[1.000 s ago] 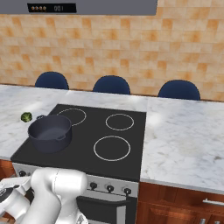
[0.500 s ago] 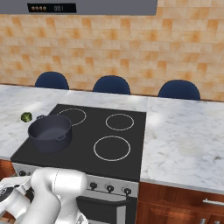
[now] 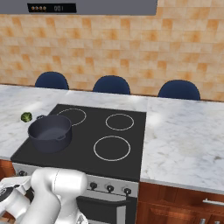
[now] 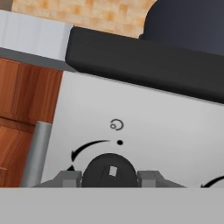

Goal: Turn on the burner for the pot on the stove. Wait thirty seconds for the pot to heat up. Then add the broccoli to the pot.

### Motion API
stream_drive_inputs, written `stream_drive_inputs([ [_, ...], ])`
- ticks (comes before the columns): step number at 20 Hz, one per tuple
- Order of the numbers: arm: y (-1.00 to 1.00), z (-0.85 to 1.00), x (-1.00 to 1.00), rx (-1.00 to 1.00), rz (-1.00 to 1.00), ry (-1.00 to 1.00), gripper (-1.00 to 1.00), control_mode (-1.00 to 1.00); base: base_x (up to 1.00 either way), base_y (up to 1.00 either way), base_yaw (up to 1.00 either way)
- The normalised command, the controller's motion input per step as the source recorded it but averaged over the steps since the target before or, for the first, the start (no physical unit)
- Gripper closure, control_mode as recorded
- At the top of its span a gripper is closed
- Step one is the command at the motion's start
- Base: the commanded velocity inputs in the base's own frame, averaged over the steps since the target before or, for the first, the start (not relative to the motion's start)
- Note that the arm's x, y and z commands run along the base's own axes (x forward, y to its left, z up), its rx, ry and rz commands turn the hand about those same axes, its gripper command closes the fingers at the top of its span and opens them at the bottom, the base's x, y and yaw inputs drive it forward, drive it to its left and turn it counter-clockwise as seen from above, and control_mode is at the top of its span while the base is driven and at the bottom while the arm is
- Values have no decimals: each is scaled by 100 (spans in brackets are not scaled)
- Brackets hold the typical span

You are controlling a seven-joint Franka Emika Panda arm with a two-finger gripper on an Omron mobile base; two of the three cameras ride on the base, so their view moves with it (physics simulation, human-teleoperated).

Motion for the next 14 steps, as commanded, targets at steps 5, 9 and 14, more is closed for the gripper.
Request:
stream_drive_inputs([
  [5,0,0,0,0,2,0,100,-100,0,0,0],
  [9,0,-1,0,-5,17,0,100,-100,0,0,0],
  [14,0,-12,0,-11,25,0,100,-100,0,0,0],
])
